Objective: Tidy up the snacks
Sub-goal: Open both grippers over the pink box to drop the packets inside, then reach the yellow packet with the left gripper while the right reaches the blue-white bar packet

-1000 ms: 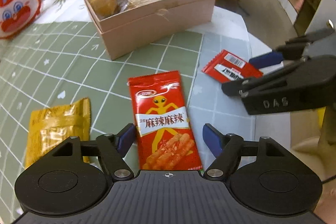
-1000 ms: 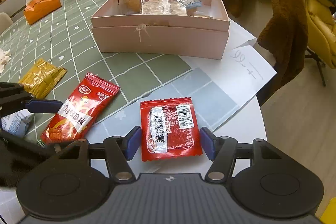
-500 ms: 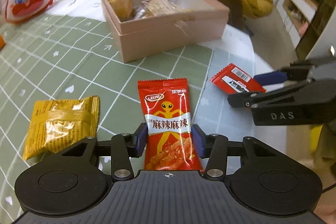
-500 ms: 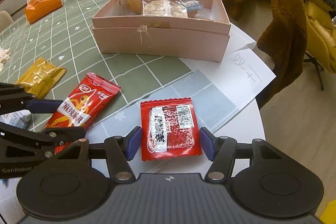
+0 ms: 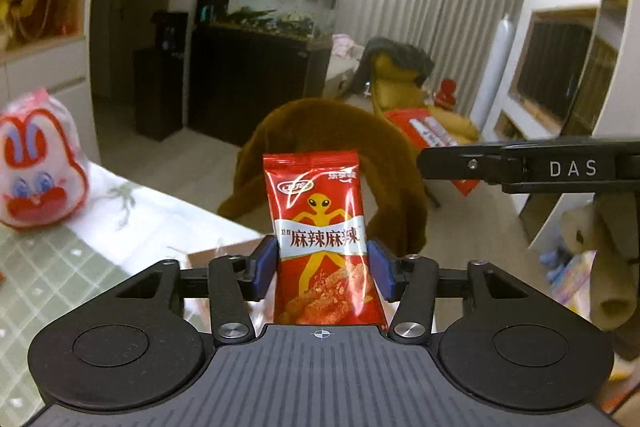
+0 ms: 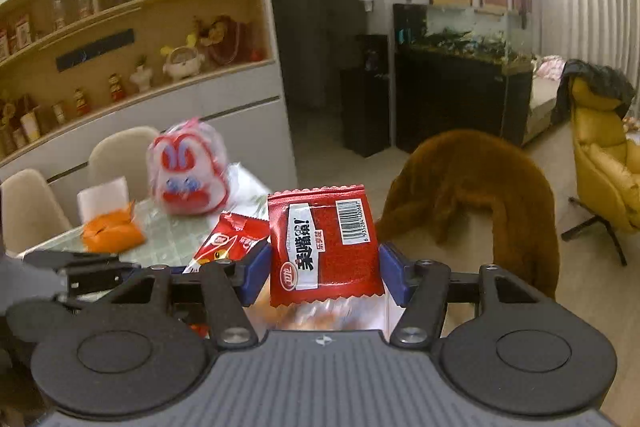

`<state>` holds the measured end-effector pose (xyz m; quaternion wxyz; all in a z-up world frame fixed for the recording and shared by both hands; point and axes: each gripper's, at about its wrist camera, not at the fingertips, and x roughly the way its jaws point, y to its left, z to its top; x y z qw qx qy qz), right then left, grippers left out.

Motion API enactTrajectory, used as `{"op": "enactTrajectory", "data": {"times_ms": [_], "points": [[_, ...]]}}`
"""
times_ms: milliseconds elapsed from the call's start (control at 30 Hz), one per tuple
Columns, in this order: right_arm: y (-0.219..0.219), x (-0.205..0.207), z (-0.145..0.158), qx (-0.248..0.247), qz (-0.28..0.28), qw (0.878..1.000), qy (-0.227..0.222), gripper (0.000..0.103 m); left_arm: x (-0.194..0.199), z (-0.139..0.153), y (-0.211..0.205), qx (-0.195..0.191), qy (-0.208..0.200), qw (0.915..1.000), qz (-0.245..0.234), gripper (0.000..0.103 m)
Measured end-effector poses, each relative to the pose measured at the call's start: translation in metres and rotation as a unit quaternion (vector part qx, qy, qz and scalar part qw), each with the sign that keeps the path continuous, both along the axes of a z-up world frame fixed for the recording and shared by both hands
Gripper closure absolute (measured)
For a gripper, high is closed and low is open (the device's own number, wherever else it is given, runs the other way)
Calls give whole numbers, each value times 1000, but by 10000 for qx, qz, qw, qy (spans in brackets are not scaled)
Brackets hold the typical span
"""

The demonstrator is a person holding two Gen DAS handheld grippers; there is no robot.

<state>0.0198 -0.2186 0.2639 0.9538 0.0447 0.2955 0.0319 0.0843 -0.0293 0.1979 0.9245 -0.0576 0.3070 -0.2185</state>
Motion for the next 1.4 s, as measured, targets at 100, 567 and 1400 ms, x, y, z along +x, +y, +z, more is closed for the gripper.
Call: {"op": "enactTrajectory", "data": {"times_ms": [100, 567, 1400], "points": [[-2, 45, -17, 191, -82, 9988, 453, 31, 50, -44, 5, -448, 1017, 9938, 32, 48], [-13, 30, -107, 412, -559, 9869, 1456, 27, -24, -100, 93, 20, 1941, 9753, 1051, 48], [169, -72, -213, 1064, 1922, 9256, 3083, 69, -135, -159, 141, -275, 3098, 9324, 1841, 73]]}}
